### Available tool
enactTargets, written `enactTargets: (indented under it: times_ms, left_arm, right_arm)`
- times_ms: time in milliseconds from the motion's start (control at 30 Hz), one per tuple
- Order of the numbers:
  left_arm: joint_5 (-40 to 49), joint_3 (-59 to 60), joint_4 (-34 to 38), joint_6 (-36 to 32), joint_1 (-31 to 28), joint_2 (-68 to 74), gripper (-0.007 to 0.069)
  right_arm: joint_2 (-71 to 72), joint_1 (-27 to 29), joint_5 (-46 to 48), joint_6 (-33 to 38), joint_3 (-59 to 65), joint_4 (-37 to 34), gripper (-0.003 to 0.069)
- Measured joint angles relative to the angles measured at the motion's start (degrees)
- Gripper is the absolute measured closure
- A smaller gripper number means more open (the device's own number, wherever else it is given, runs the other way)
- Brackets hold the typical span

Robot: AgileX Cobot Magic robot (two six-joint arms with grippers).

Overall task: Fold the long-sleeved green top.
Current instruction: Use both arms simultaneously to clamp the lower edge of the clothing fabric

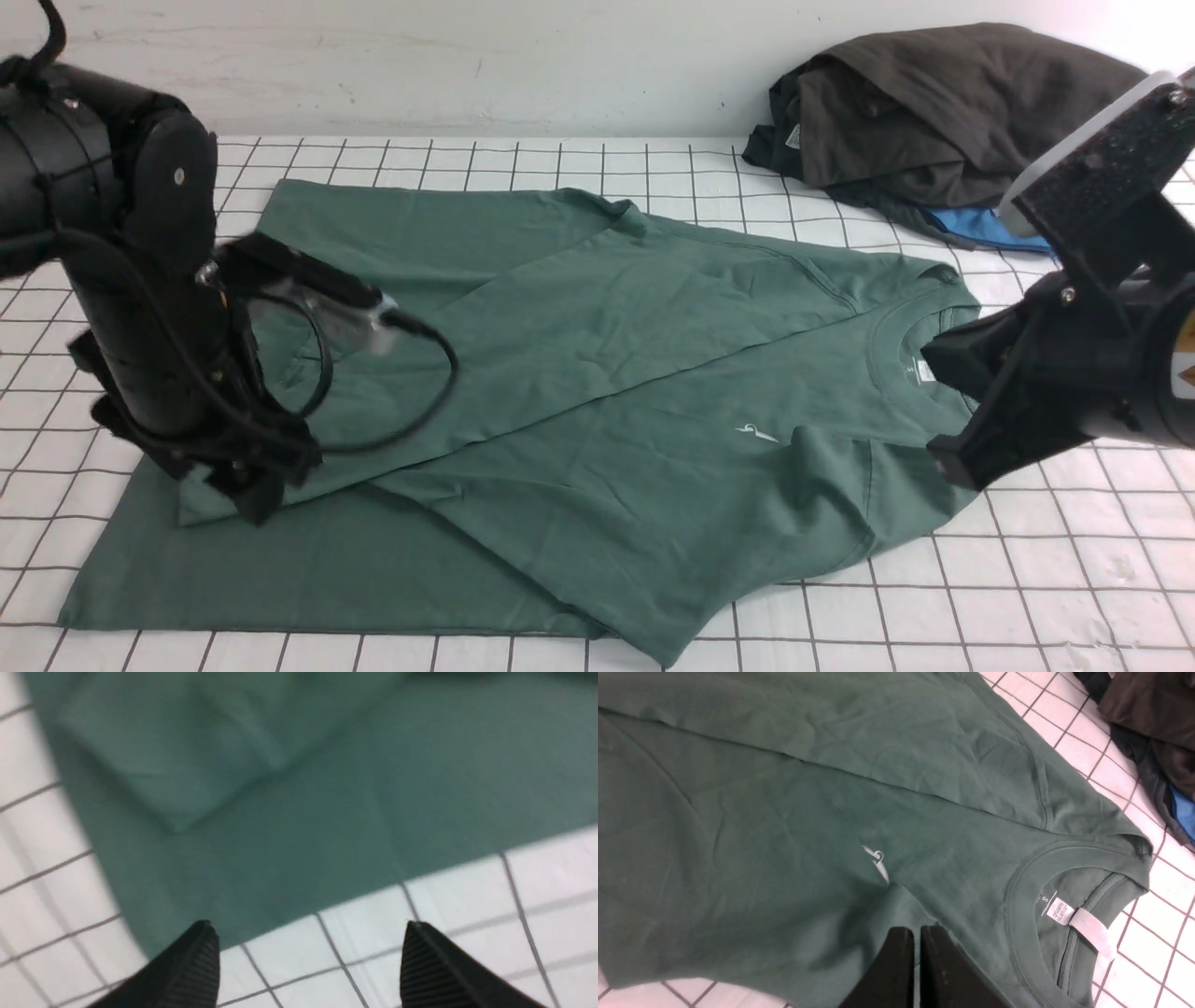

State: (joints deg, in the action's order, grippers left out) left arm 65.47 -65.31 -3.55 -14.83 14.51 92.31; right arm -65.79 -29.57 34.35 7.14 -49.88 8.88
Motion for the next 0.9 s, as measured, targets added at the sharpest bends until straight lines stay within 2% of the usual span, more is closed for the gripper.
enactTargets:
  times_ms: [100, 133, 233, 267, 300, 367, 500, 700, 900]
  left_arm:
    - [-4.49, 9.05, -1.08, -15.04, 2.56, -1.26, 0.0164]
    - [-7.25, 12.91, -4.40, -19.75, 2.90, -1.27, 0.0168]
    - [-13.23, 18.32, -11.95, -25.99, 2.92, -1.09, 0.0170]
    - [-13.62, 18.62, -12.54, -26.23, 2.92, -1.10, 0.0170]
    - [-16.61, 20.36, -16.83, -26.41, 2.92, -0.93, 0.0170]
    - [-19.47, 21.20, -20.39, -24.42, 2.92, -0.45, 0.0170]
    - [-22.91, 21.32, -24.37, -19.22, 2.42, 0.56, 0.0170]
    - [-24.14, 21.32, -24.14, -17.08, -1.40, 2.02, 0.0170]
    - [-24.14, 21.17, -20.02, -21.67, -3.85, 3.20, 0.0170]
  right_arm:
    - [0.00, 0.00, 2.36, 9.41, 0.00, -7.07, 0.0670]
    - [0.00, 0.00, 3.17, 14.55, 0.00, -11.34, 0.0672]
    - [0.00, 0.00, 4.50, 23.78, 0.00, -19.58, 0.0673]
    - [0.00, 0.00, 4.50, 24.34, 0.00, -20.09, 0.0673]
    - [0.00, 0.00, 5.05, 28.45, 0.00, -23.20, 0.0673]
    - [0.05, 0.00, 5.45, 32.01, 0.00, -26.65, 0.0673]
    - [0.05, 0.00, 5.52, 34.59, 0.00, -28.94, 0.0673]
    - [0.05, 0.00, 5.56, 35.01, 0.00, -29.15, 0.0673]
    - [0.05, 0.00, 5.56, 35.01, 0.00, -29.15, 0.0673]
